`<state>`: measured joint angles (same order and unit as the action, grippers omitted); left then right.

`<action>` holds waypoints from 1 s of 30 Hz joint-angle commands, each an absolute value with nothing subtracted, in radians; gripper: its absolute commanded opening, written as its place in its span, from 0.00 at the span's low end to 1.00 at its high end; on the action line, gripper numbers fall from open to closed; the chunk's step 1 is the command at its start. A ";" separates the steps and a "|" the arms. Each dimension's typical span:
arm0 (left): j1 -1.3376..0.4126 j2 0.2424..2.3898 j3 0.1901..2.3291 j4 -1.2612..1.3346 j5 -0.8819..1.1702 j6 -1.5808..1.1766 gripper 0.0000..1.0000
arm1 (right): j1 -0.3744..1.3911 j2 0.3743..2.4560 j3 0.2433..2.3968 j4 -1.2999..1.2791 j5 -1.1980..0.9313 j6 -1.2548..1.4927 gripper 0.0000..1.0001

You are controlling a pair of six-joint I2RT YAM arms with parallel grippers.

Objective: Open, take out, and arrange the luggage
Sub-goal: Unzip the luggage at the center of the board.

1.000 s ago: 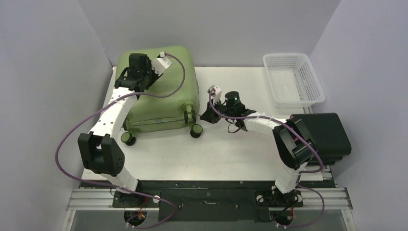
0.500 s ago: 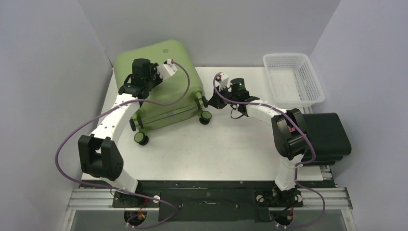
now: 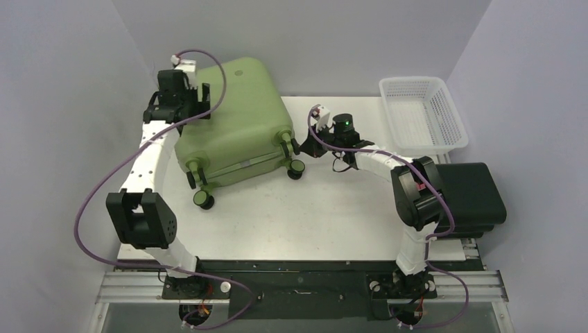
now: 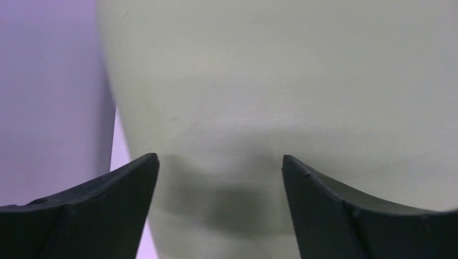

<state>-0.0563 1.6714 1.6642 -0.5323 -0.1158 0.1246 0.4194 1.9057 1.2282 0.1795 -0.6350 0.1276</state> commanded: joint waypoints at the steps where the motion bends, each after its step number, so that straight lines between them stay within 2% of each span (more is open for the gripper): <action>1: 0.097 1.618 1.603 -0.596 -0.185 -0.225 0.92 | 0.387 1.876 1.222 0.215 -0.548 0.117 0.00; 2: 0.135 1.638 1.608 -0.608 -0.171 -0.243 0.98 | 0.387 1.878 1.227 0.214 -0.545 0.117 0.00; 5: 0.179 1.693 1.650 -0.636 -0.117 -0.261 0.97 | 0.387 1.894 1.241 0.213 -0.523 0.120 0.00; 11: 0.133 1.816 1.715 -0.673 -0.217 -0.182 0.96 | 0.376 1.946 1.301 0.203 -0.493 0.131 0.00; 19: 0.070 1.897 1.666 -0.686 -0.303 -0.061 0.96 | 0.366 2.019 1.388 0.205 -0.476 0.161 0.00; 26: 0.054 1.906 1.626 -0.637 -0.317 0.006 0.97 | 0.361 2.057 1.419 0.254 -0.551 0.221 0.00; 30: 0.017 1.923 1.626 -0.605 -0.336 0.075 0.97 | 0.374 2.035 1.361 0.339 -0.611 0.261 0.00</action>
